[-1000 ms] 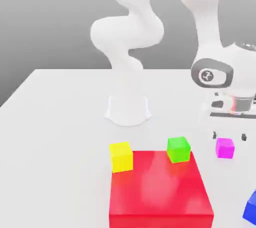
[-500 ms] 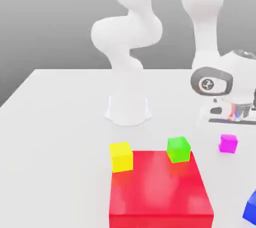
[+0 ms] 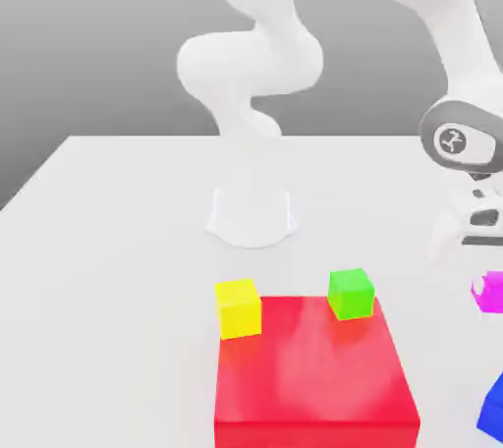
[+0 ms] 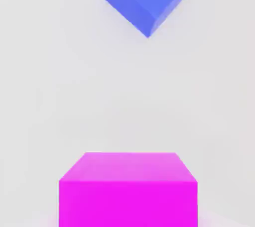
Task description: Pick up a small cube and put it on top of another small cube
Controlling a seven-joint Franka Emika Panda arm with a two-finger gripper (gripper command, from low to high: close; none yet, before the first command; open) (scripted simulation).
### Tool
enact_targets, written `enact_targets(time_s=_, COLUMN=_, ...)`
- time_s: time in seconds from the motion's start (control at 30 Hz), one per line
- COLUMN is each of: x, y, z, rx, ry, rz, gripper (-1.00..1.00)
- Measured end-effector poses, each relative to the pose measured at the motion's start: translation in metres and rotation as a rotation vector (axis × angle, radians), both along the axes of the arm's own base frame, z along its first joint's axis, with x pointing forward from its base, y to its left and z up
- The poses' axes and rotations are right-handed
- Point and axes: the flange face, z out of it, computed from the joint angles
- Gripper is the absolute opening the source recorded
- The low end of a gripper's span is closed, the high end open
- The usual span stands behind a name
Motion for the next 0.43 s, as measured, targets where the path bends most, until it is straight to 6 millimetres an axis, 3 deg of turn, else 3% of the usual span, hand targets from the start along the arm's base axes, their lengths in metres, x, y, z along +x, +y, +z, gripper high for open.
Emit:
enact_targets(time_s=0.17, x=0.075, y=-0.017, z=0.023, rx=0.010, ry=-0.016, rz=0.006, gripper=-1.00)
enact_targets(time_s=0.23, x=0.089, y=-0.022, z=0.009, rx=0.013, ry=-0.021, rz=0.003, gripper=-1.00)
enact_targets(time_s=0.3, x=0.092, y=-0.023, z=-0.021, rx=0.012, ry=-0.022, rz=0.003, gripper=-1.00)
enact_targets(time_s=0.33, x=0.092, y=-0.023, z=-0.031, rx=0.012, ry=-0.022, rz=0.003, gripper=1.00)
enact_targets(time_s=0.43, x=0.092, y=-0.023, z=-0.031, rx=0.012, ry=-0.022, rz=0.003, gripper=1.00)
